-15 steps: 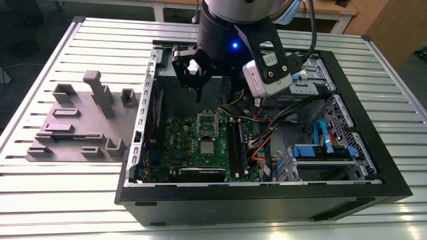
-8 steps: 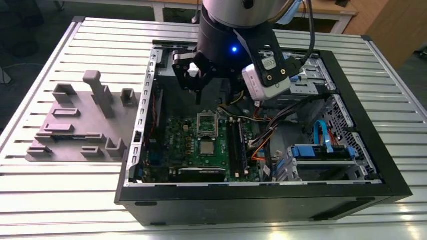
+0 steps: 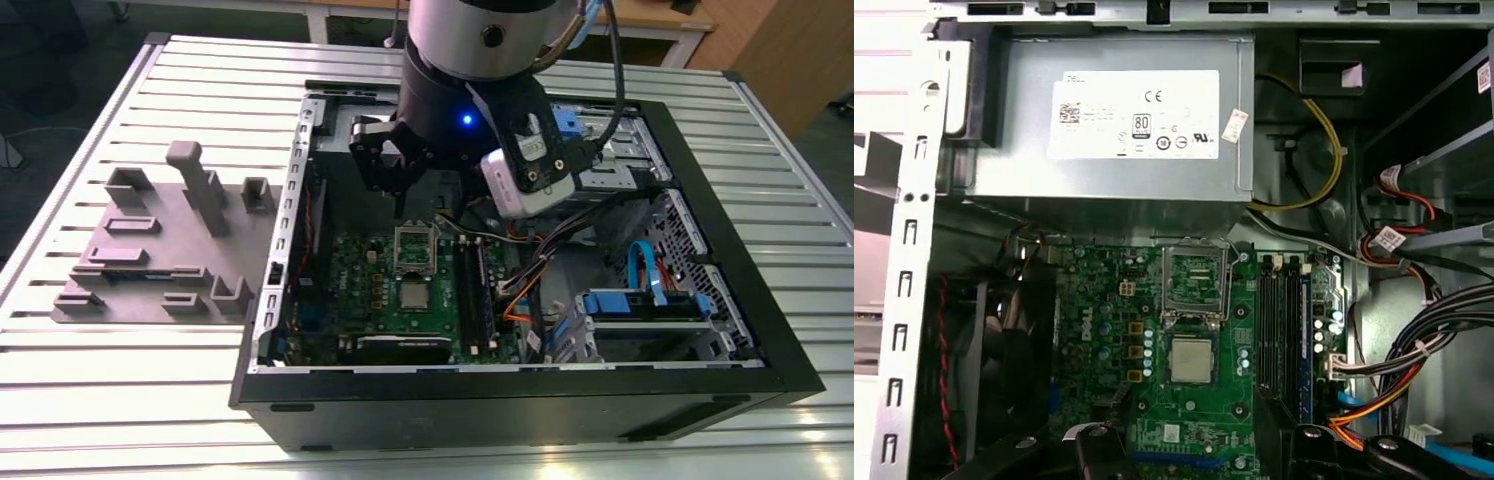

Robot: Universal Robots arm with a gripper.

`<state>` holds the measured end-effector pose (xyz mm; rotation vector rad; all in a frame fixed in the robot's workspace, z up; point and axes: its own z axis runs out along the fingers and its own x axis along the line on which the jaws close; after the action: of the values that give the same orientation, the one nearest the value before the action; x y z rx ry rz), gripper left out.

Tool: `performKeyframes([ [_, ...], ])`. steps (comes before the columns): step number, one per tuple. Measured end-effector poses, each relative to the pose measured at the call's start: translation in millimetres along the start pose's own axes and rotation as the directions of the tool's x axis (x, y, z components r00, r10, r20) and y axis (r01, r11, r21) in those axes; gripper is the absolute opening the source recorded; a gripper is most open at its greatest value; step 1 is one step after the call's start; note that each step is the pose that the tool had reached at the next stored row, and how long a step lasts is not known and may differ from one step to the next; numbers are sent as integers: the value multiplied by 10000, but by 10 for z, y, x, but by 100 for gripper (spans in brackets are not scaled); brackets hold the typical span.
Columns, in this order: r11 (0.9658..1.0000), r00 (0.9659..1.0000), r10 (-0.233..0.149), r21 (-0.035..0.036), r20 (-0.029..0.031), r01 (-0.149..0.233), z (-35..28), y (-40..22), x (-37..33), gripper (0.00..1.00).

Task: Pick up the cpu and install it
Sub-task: 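Place the cpu into insertion slot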

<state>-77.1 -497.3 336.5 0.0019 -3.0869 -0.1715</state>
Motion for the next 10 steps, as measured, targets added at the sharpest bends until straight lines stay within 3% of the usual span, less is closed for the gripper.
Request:
performKeyframes([
  [10,9998,9998,-211,10,-23,211,40,-5,-26,59],
])
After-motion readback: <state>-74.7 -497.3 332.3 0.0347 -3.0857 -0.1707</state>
